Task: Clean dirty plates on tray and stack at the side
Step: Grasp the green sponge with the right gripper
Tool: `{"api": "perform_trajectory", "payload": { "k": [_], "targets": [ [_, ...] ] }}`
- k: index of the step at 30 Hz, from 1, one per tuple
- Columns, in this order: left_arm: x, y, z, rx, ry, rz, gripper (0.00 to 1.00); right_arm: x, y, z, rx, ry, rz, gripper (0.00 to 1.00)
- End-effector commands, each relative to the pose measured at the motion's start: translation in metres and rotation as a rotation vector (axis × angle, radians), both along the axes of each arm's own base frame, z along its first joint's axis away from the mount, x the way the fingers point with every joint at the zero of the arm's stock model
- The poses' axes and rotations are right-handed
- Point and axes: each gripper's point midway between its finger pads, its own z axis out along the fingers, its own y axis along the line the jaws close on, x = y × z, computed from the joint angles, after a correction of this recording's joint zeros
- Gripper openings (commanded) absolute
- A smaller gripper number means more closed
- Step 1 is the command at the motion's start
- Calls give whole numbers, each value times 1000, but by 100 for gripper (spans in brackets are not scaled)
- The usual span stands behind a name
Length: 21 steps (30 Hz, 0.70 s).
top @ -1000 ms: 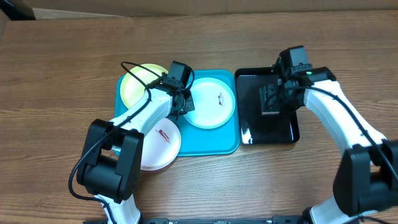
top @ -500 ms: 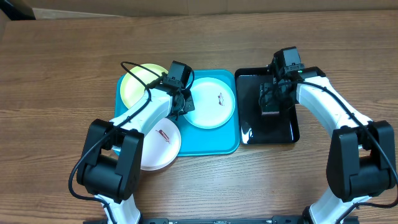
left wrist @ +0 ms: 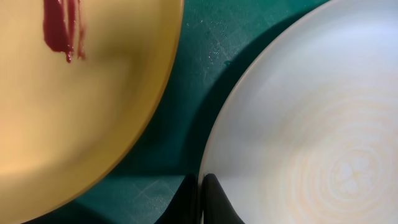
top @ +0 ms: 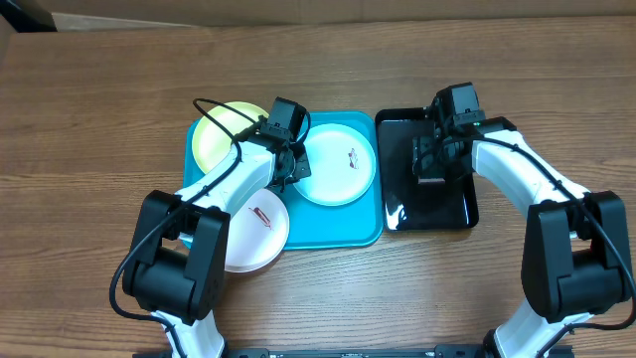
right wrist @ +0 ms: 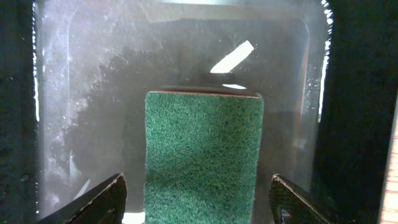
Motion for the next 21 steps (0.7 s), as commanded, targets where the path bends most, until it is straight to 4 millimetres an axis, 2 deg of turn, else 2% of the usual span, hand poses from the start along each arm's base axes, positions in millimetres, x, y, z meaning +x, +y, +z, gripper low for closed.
{"api": "perform_trajectory", "payload": {
  "k": [1,6,12,19,21],
  "targets": [
    [-4,5,-7,13,24,6,4,-4,2,-7,5,7,10,75],
    [-4,5,-7,13,25,5,5,-6,2,-12,5,7,10,75],
    [-4,5,-7,13,24,6,4,-7,1,-15,6,3,10,66],
    [-4,6,-8,17,26,7,5,-11,1,-19,4,14,9,65],
    [-4,6,-8,16,26,7,5,-11,0,-19,4,13,9,59]
  ]
}}
